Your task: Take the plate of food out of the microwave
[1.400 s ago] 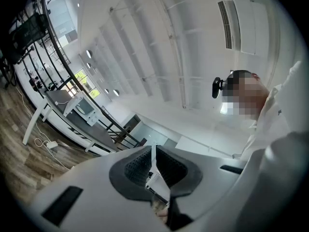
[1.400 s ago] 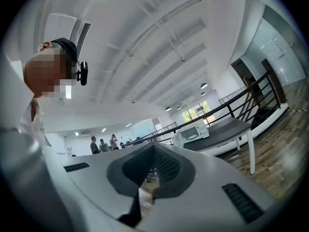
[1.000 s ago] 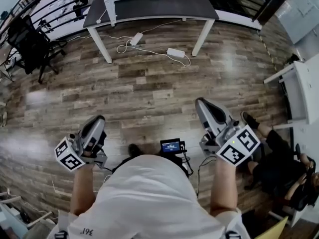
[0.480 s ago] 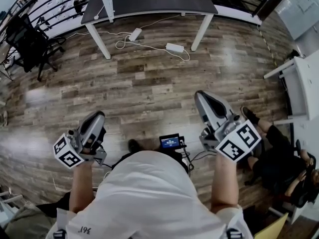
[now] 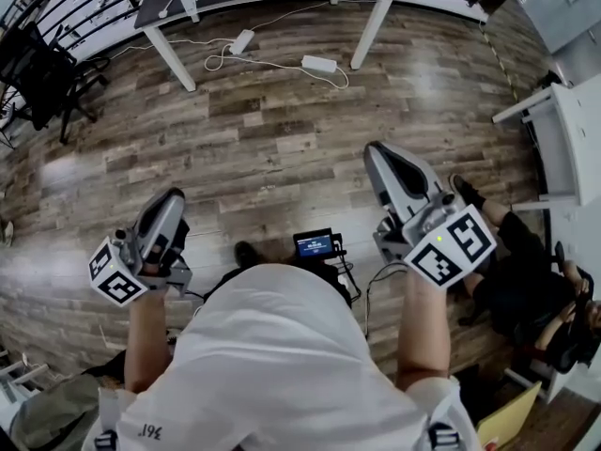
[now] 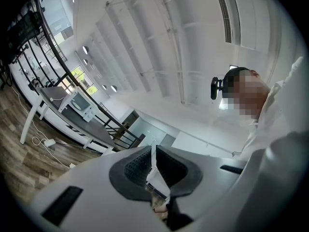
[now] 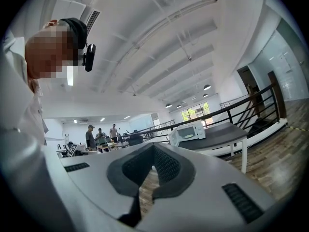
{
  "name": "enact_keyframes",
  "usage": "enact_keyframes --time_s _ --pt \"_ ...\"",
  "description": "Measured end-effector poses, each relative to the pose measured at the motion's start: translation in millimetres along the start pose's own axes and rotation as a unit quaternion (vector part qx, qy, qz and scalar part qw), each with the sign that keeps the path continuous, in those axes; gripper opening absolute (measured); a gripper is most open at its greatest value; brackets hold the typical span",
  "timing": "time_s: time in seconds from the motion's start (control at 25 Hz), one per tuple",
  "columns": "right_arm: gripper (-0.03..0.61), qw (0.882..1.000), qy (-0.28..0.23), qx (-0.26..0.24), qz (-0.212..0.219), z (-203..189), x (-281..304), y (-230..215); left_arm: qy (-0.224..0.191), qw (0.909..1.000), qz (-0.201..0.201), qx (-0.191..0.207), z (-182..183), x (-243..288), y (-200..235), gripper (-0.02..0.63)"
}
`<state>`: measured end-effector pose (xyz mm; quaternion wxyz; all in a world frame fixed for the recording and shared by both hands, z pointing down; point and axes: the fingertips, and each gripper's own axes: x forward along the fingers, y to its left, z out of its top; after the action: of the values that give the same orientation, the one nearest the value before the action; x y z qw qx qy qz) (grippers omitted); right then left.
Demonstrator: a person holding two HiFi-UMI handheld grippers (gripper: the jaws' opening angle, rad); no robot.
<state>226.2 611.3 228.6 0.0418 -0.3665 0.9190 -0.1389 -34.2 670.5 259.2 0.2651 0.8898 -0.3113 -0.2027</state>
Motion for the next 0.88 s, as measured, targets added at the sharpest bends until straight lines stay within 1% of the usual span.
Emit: enact_keyframes --time_s 0.16,0.4,0.64,0.88 --pt "-0.011 1.000 0.002 -0.008 -0.003 2 -1 -2 -0.007 0.9999 -0.003 -0.007 1 5 -1 0.034" --pt "-0.011 1.000 -0.002 -0.010 -0.009 -2 -7 -7 0.007 0.9999 0.006 -0.009 -9 11 3 0.034" --pt "-0.011 0.999 -0.015 0.024 0.027 1 1 1 0.013 0.9998 0.007 -0.015 -11 15 10 0.034" --pt "-0.011 0.998 -0.026 0.044 0.029 1 2 -2 0.011 0.9997 0.008 -0.020 -12 15 12 0.034"
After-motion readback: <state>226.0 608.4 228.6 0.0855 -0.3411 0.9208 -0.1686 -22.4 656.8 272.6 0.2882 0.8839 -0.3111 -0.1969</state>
